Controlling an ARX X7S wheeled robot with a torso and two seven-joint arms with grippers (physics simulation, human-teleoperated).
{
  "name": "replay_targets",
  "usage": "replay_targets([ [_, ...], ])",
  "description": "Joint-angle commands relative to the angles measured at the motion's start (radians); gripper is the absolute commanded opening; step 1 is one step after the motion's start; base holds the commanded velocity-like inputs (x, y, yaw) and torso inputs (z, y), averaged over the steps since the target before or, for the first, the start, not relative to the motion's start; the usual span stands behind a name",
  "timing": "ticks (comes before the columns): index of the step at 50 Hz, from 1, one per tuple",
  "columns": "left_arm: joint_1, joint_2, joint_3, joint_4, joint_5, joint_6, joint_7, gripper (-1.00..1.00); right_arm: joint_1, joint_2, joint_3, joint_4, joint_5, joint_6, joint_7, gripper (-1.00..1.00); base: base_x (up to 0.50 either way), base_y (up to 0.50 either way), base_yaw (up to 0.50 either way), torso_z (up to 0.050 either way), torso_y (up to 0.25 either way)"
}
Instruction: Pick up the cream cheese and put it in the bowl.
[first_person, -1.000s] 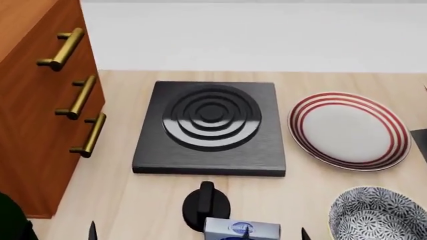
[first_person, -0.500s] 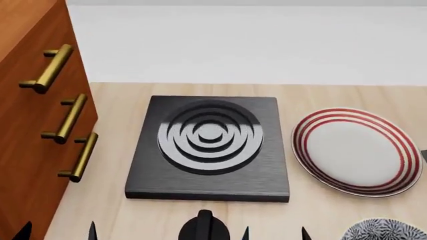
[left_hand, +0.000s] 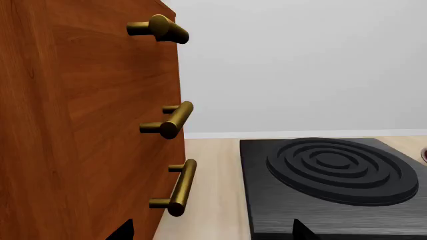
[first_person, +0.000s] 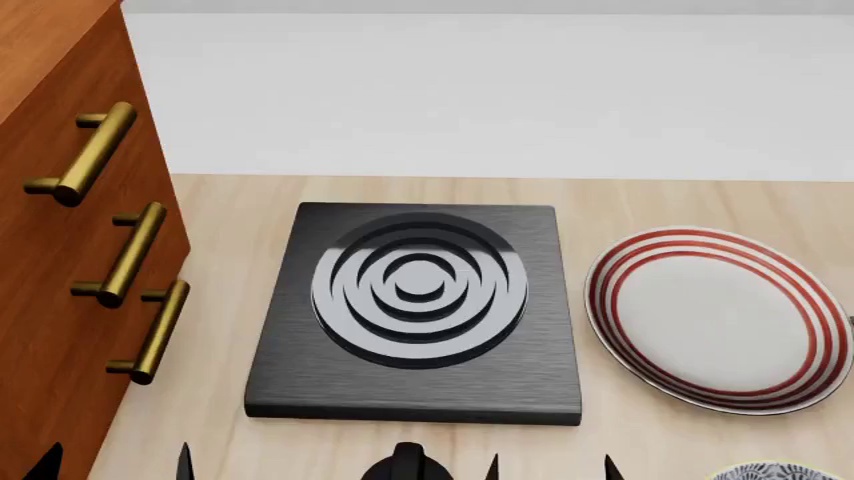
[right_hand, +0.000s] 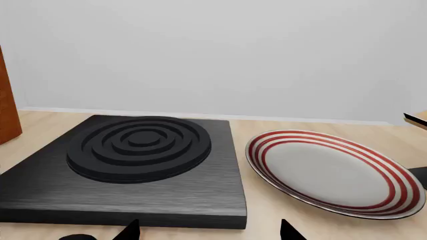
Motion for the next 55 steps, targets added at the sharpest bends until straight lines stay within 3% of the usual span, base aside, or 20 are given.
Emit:
replay_targets([
  [1, -0.002, -0.008, 0.008, 0.032, -0.001, -0.032, -0.010, 1.00, -0.003, 0.010, -0.008, -0.029, 0.001, 0.016, 0.007, 1.00, 0.21, 0.00, 0.00, 0.000, 0.000],
  [33, 0.113, -0.132, -0.004, 0.703, 0.033, -0.283, -0.088, 1.00, -0.076, 0.126, -0.022, -0.613, -0.040, 0.294, 0.084, 1.00, 0.01, 0.00, 0.00, 0.000, 0.000],
  [55, 0.274, -0.184, -0.027, 0.944, 0.112, -0.218, -0.142, 1.00, -0.175, 0.163, -0.038, -0.786, -0.099, 0.257, 0.129, 1.00, 0.00, 0.00, 0.00, 0.000, 0.000],
])
